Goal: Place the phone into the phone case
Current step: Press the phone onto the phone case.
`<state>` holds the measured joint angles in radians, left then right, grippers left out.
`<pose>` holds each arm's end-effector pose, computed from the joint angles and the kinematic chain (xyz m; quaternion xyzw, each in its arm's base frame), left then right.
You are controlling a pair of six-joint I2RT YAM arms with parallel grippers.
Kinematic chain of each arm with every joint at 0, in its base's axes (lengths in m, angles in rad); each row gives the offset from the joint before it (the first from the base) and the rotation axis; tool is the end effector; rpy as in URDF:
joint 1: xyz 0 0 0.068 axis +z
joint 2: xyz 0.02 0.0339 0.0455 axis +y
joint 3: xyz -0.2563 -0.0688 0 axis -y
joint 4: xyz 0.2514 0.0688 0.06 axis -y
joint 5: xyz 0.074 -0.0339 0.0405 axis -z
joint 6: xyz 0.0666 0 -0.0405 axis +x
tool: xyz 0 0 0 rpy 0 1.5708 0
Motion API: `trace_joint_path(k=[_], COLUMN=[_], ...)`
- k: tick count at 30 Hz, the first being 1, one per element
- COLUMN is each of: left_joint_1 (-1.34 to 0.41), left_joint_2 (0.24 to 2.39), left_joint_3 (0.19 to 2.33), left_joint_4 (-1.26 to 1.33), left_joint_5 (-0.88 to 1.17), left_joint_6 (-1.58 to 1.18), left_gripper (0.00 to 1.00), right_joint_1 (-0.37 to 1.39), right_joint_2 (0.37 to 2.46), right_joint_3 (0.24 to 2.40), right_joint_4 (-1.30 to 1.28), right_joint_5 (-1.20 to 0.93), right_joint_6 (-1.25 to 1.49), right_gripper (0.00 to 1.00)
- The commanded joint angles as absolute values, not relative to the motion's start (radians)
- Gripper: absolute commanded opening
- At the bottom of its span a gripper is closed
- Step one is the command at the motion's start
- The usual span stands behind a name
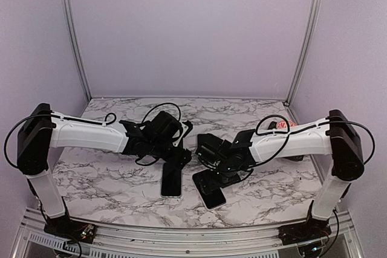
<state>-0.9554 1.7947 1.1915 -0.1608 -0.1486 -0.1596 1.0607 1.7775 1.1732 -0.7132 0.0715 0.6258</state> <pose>0.2499 -0.3364 0.1734 0.3285 0.8568 -0.1492 0.3683 0.1744 0.3020 0.1349 -0.2095 0.9690 0.0707 0.1104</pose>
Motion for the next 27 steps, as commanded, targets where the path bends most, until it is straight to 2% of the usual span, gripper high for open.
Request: trace_joint_path(k=[1, 4, 7, 10, 13, 16, 27], left_joint_1=[-0.952, -0.962, -1.008, -1.055, -1.080, -1.105, -1.118], left_joint_2=[1.781, 1.747, 1.726, 1.736, 1.759, 1.793, 1.914], left_joint_3=[1.175, 1.143, 1.112, 1.091, 1.081, 1.084, 1.103], left_joint_4=[-0.153, -0.148, -0.145, -0.146, -0.146, -0.147, -0.131], left_joint_5=[-0.105, -0.033, -0.024, -0.042, -0.018, -0.005, 0.059], left_joint_6=[-0.185, -0.188, -0.149, -0.131, -0.147, -0.150, -0.147], left_gripper=[0.80, 0.68, 0.61, 0.60, 0.53, 0.48, 0.43], right_joint_1=[1.013, 0.991, 0.972, 0.969, 0.969, 0.972, 1.052], right_joint_2=[1.671, 1.643, 1.632, 1.635, 1.643, 1.663, 1.749], right_joint_3=[1.151, 1.089, 1.030, 1.004, 0.974, 0.933, 0.893], right_joint_4=[-0.703, -0.667, -0.616, -0.580, -0.549, -0.522, -0.596], right_joint_5=[0.065, -0.025, -0.080, -0.121, -0.140, -0.154, -0.098], right_joint_6=[0.566, 0.547, 0.547, 0.543, 0.553, 0.566, 0.638], right_gripper=[0.65, 0.48, 0.33, 0.26, 0.19, 0.00, 0.00])
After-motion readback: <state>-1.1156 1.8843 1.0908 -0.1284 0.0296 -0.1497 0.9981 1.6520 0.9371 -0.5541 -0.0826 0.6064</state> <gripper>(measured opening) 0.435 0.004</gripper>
